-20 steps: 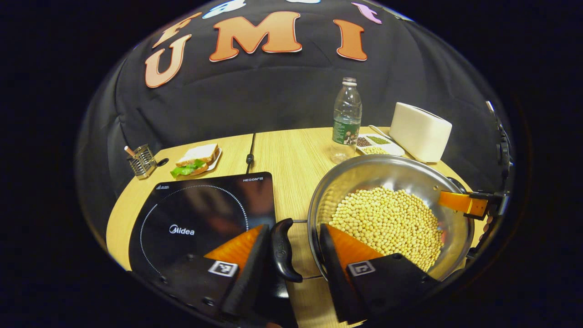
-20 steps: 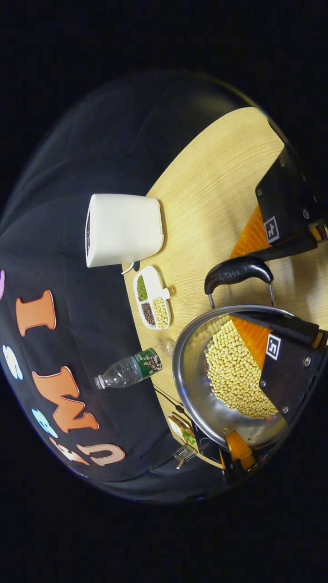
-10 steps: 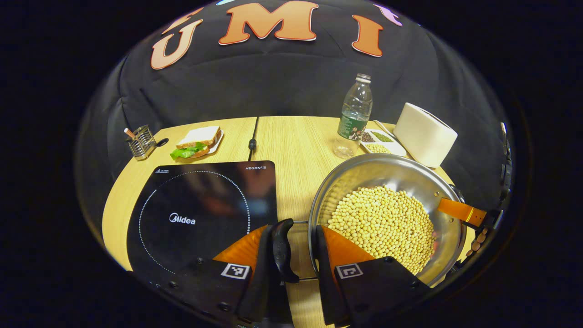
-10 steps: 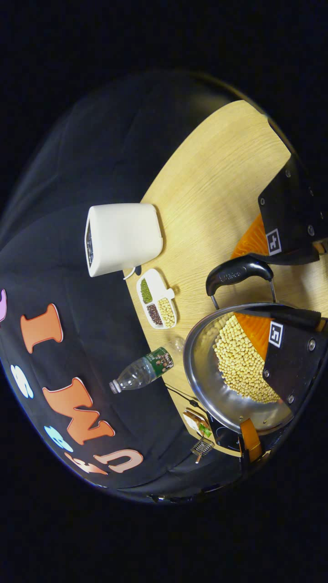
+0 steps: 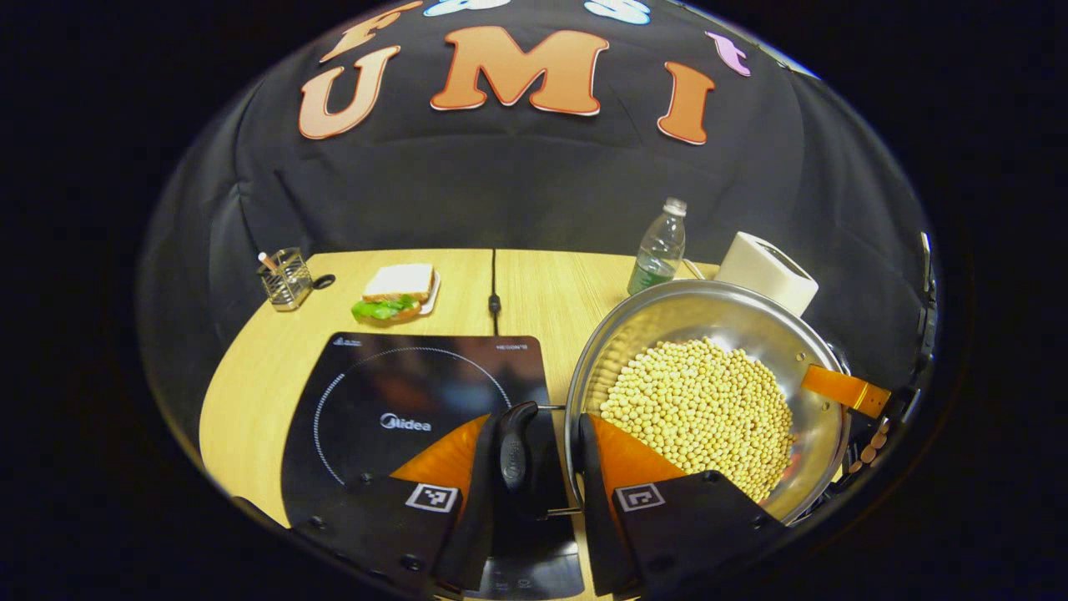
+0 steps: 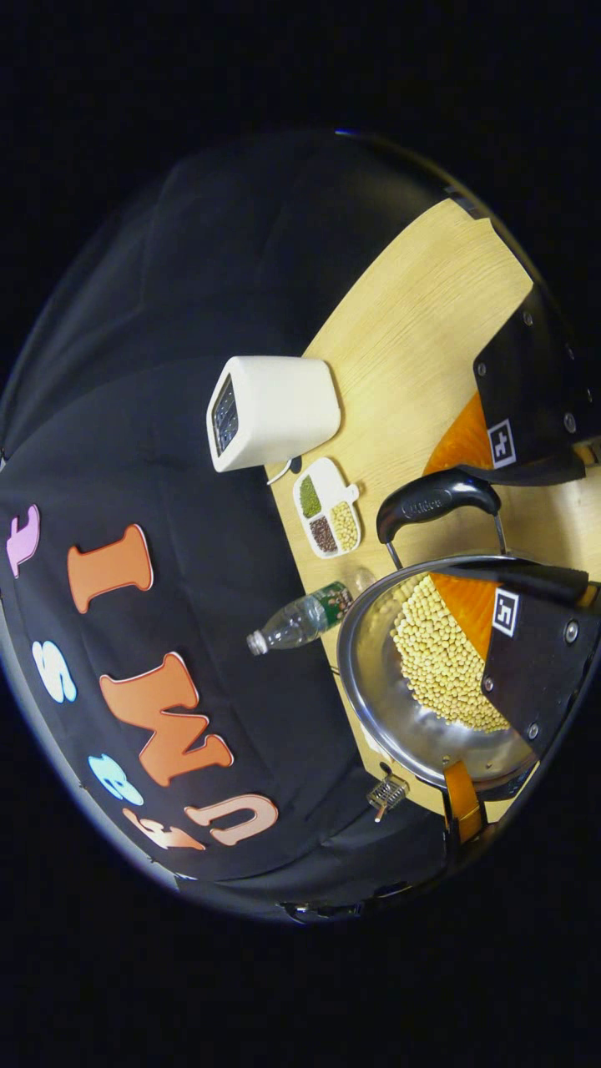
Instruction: First push the handle of the pot to place it horizontally, then grasp the pot with both hands and set it on the induction cooktop.
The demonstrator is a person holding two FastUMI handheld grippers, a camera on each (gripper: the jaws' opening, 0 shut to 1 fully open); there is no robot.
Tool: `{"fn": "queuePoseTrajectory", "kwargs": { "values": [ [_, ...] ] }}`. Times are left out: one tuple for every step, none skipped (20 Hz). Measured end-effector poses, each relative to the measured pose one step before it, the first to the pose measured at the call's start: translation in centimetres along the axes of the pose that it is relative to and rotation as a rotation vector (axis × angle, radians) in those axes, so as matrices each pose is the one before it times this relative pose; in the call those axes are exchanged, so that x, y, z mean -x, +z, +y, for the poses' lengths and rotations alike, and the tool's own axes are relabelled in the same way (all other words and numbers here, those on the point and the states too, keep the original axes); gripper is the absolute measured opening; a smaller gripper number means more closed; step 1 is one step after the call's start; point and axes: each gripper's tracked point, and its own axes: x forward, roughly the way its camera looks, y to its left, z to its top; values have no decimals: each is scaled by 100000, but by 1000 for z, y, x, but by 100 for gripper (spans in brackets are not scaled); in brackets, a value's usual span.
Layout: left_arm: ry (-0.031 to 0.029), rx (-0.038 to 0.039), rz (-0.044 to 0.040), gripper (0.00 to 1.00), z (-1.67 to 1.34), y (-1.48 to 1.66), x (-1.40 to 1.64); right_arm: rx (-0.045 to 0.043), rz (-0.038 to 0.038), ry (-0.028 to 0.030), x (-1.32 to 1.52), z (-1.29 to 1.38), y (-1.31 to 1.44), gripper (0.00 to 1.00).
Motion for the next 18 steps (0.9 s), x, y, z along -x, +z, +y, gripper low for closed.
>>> {"fn": "queuePoseTrajectory", "kwargs": {
  "values": [
    [439,116,-1261,53,595,483,538,204,-403,754,328,865,250,38],
    [506,142,-751,54,763,434,444,6,-539,737,296,933,246,38],
    [691,454,-645,52,787,325,515,205,-54,633,218,920,214,38],
    [662,101,-230,52,831,335,460,195,-177,680,242,875,46,38],
    [677,304,-228,54,910,165,405,-7,62,730,216,1040,91,38],
    [706,427,66,54,906,262,385,253,326,880,28,935,-37,38],
    [769,445,-292,54,985,256,395,50,121,885,34,1033,-82,38],
    [900,513,-189,52,1015,246,402,489,-80,964,-51,1136,-4,38],
    [965,508,-372,57,1147,39,370,477,5,1077,140,1176,-100,38],
    [1084,583,-485,57,1160,202,375,-5,184,1261,-28,1148,-29,38],
    [1087,555,-446,56,1213,99,276,53,624,1341,-227,1220,-227,38],
    [1215,403,-318,55,1190,82,279,404,363,1319,-172,1255,-171,38],
    [1242,368,-117,54,1103,56,253,507,440,1148,-213,1137,-263,38],
    [1288,700,-5,54,1339,165,187,354,573,1243,-410,1224,-311,38],
    [993,557,215,54,1280,-34,-8,256,395,1070,-309,1179,-247,38],
    [979,768,293,54,1077,54,50,359,669,949,-202,1058,-398,38],
    [827,429,477,54,1062,-130,68,369,644,820,-354,1091,-337,38],
    [815,368,458,52,1032,-199,-67,411,653,746,-349,824,-458,38]
  ]
}}
